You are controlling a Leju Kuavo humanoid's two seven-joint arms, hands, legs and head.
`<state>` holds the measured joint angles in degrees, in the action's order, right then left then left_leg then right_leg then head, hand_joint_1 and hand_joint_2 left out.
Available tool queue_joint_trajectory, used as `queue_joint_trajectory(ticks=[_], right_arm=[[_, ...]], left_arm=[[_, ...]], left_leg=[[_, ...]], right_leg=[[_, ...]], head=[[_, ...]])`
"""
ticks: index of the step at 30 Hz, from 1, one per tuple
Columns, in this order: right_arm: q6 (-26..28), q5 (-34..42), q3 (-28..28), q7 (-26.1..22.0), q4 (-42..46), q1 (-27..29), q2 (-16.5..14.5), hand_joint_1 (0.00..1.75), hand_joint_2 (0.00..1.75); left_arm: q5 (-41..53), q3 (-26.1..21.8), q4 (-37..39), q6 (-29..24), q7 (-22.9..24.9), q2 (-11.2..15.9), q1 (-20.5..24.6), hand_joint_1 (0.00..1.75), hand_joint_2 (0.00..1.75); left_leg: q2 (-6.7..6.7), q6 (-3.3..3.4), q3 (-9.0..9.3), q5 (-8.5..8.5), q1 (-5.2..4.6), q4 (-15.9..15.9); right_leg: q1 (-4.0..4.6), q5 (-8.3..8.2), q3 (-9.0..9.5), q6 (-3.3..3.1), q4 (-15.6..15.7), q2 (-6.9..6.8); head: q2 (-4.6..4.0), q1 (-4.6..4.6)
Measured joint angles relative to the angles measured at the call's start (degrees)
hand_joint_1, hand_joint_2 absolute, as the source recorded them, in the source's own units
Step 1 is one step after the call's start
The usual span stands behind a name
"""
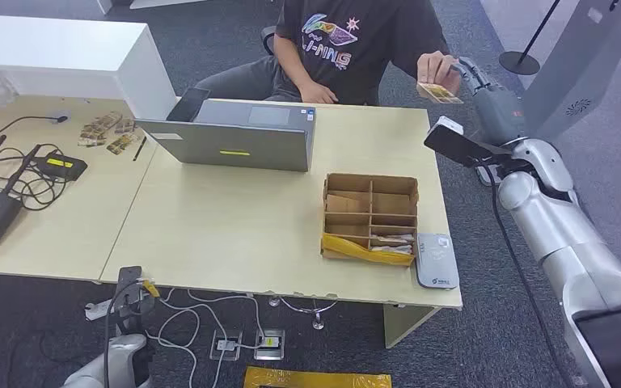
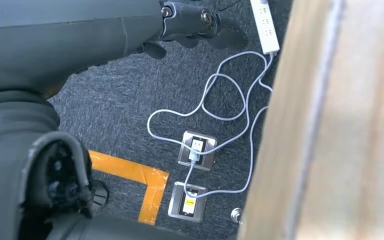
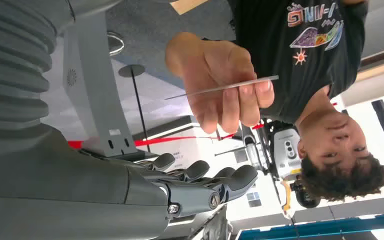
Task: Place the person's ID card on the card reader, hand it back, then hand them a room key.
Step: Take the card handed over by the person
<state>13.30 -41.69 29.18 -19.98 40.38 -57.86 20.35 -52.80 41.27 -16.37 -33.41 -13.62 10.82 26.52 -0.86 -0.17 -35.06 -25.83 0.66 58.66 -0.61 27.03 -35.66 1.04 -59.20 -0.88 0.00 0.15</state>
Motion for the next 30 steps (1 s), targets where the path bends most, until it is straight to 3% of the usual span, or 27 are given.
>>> queue_joint_trajectory(ticks=[7, 13, 17, 18, 21, 22, 25, 26, 29, 30], right_arm=[[0.35, 2.14, -1.27, 2.87, 4.38, 4.19, 3.89, 0.0, 1.75], [5.02, 2.84, -6.13, 6.24, 9.42, 11.39, 8.37, 0.0, 1.75], [5.35, 0.8, -9.17, 8.03, 13.69, 15.62, 9.26, 0.01, 1.75], [5.37, 0.15, -9.62, 8.33, 14.44, 16.24, 9.3, 0.13, 1.75], [5.36, -1.33, -10.86, 8.85, 16.12, 17.31, 9.23, 1.22, 1.75], [5.3, -1.64, -11.27, 8.91, 16.52, 17.43, 9.16, 1.47, 1.75], [4.85, -2.14, -12.23, 8.92, 17.49, 17.37, 8.91, 1.54, 1.75], [4.66, -2.22, -12.48, 8.92, 17.79, 17.29, 8.85, 1.45, 1.75], [4.26, -2.26, -12.91, 8.92, 18.35, 16.94, 8.82, 0.37, 1.75], [4.16, -2.27, -13.0, 8.92, 18.45, 16.88, 8.82, 0.09, 1.75]], left_arm=[[0.45, -1.34, 0.0, -0.03, -0.51, 0.03, -0.57, 0.0, 0.0], [1.75, -3.18, 0.11, -0.02, -0.63, 0.16, -0.75, 0.0, 0.0], [2.91, -4.14, 0.16, 0.17, -0.43, 0.11, -0.73, 0.0, 0.0], [3.2, -4.22, 0.15, 0.25, -0.32, 0.12, -0.71, 0.0, 0.0], [3.88, -4.59, 0.16, 0.31, -0.19, 0.15, -0.65, 0.0, 0.0], [4.04, -4.84, 0.17, 0.3, -0.18, 0.16, -0.6, 0.0, 0.0], [4.4, -5.6, 0.18, 0.3, 0.08, 0.27, -0.29, 0.0, 0.0], [4.52, -5.72, 0.2, 0.3, 0.23, 0.31, -0.2, 0.0, 0.0], [4.68, -5.76, 0.28, 0.3, 0.49, 0.39, -0.11, 0.0, 0.0], [4.71, -5.75, 0.28, 0.31, 0.51, 0.39, -0.11, 0.0, 0.0]], left_leg=[[-0.01, 0.01, -0.02, -0.03, -0.01, 0.0], [0.0, 0.04, -0.07, -0.07, 0.0, 0.0], [0.09, 0.04, -0.07, -0.08, 0.02, 0.0], [0.09, 0.04, -0.07, -0.07, 0.04, 0.0], [0.07, 0.03, -0.09, -0.06, 0.05, 0.0], [0.07, 0.03, -0.1, -0.06, 0.05, 0.0], [0.07, 0.03, -0.11, -0.06, 0.05, 0.0], [0.07, 0.03, -0.12, -0.05, 0.05, 0.0], [0.06, 0.03, -0.12, -0.05, 0.05, 0.0], [0.06, 0.03, -0.12, -0.05, 0.05, 0.0]], right_leg=[[-0.02, 0.0, 0.01, 0.0, 0.05, 0.0], [0.0, 0.0, 0.02, 0.0, 0.08, -0.04], [0.02, 0.0, -0.02, 0.0, 0.08, 0.03], [0.03, 0.0, -0.02, 0.0, 0.08, 0.03], [0.05, 0.0, -0.02, 0.0, 0.07, 0.02], [0.05, 0.0, -0.02, 0.0, 0.07, 0.01], [0.06, 0.0, -0.02, 0.0, 0.07, 0.01], [0.05, 0.0, -0.02, 0.0, 0.07, 0.01], [0.05, 0.0, -0.02, 0.0, 0.07, 0.01], [0.05, 0.0, -0.03, 0.0, 0.07, 0.01]], head=[[0.0, -0.01], [-0.01, -0.01], [0.0, -0.02], [0.0, -0.02], [0.0, -0.01], [0.0, -0.01], [0.0, -0.01], [0.0, 0.0], [0.0, 0.0], [0.0, 0.0]])
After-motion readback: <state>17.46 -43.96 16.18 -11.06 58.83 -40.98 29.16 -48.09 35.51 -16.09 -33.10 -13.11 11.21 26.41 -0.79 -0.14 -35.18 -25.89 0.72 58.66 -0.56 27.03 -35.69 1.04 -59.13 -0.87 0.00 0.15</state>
